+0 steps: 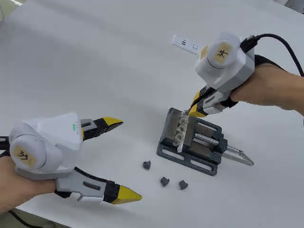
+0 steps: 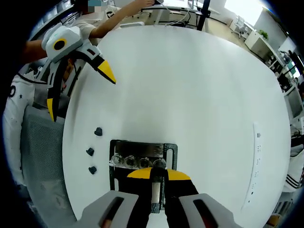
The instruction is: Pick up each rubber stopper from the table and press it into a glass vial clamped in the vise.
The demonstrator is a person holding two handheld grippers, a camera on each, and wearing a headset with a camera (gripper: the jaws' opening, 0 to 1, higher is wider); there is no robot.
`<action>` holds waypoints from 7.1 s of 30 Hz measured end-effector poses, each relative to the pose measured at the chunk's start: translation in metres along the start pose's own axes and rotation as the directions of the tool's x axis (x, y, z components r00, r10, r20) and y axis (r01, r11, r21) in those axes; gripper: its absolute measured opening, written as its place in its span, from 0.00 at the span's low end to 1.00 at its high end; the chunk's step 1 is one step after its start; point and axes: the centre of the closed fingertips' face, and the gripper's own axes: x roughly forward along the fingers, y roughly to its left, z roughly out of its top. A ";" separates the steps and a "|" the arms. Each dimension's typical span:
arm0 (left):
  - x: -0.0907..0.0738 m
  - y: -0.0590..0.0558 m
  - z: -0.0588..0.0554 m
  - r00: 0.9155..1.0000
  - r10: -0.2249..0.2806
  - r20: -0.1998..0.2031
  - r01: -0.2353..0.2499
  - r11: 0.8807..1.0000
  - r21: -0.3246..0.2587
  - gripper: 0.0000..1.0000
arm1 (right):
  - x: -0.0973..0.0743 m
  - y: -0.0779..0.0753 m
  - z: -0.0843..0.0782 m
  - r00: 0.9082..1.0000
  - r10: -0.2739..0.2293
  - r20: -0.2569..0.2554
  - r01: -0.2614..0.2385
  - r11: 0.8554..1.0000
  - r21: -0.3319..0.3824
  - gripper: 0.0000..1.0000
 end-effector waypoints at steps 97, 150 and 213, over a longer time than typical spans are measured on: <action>0.002 0.003 0.004 1.000 0.001 0.011 0.000 1.000 -0.015 0.94 | -0.001 0.000 0.003 0.990 -0.031 0.135 0.032 0.999 -0.003 0.00; 0.010 0.004 0.010 0.999 -0.003 0.041 0.004 1.000 -0.023 0.93 | 0.004 -0.002 0.003 0.997 -0.018 0.080 0.022 0.998 -0.051 0.00; 0.011 0.007 0.017 0.997 0.013 0.079 -0.010 1.000 -0.028 0.92 | 0.008 0.000 0.002 1.000 -0.007 0.003 0.007 1.000 -0.026 0.00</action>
